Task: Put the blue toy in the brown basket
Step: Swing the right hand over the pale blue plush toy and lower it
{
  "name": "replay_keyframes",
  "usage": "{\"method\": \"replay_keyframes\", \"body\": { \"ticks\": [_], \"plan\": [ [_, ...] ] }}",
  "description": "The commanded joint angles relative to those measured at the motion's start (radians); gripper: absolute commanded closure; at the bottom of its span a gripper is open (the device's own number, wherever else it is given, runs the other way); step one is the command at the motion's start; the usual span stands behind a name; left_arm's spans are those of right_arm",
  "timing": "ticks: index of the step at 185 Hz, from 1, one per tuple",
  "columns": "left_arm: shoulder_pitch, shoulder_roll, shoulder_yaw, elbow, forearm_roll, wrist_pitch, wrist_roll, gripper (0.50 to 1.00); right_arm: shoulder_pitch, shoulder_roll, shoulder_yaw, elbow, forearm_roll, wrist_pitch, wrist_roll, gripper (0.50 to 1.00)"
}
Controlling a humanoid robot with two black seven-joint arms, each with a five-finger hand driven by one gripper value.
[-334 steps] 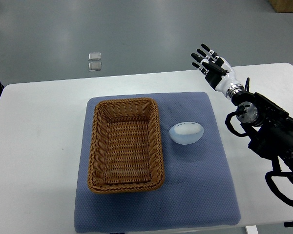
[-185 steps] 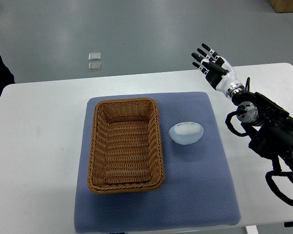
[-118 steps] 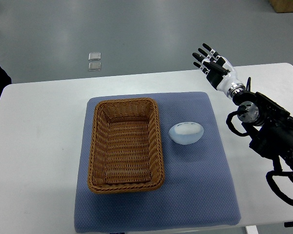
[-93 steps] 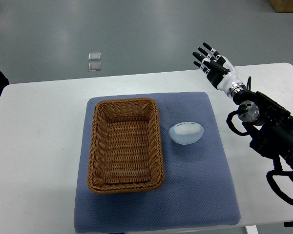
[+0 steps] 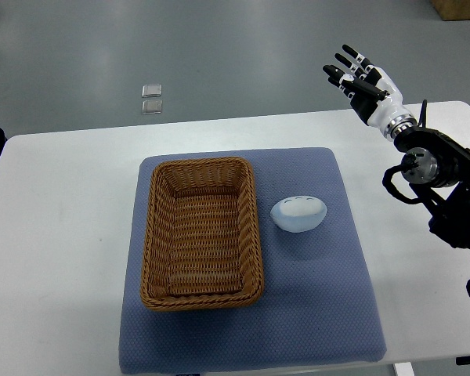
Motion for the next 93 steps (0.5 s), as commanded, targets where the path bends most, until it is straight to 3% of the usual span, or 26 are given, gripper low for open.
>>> {"method": "replay_keyframes", "body": {
  "ticks": [1,93],
  "plan": [
    [0.000,0.000,0.000,0.000,0.000,0.000,0.001,0.500,0.003,-0.063,-0.049,0.060,-0.035,0.007,0.000,0.593],
    [-0.002,0.000,0.000,0.000,-0.001,0.000,0.001,0.500,0.186,-0.321,-0.389,0.348,-0.436,0.086,0.000,0.593]
  ]
}}
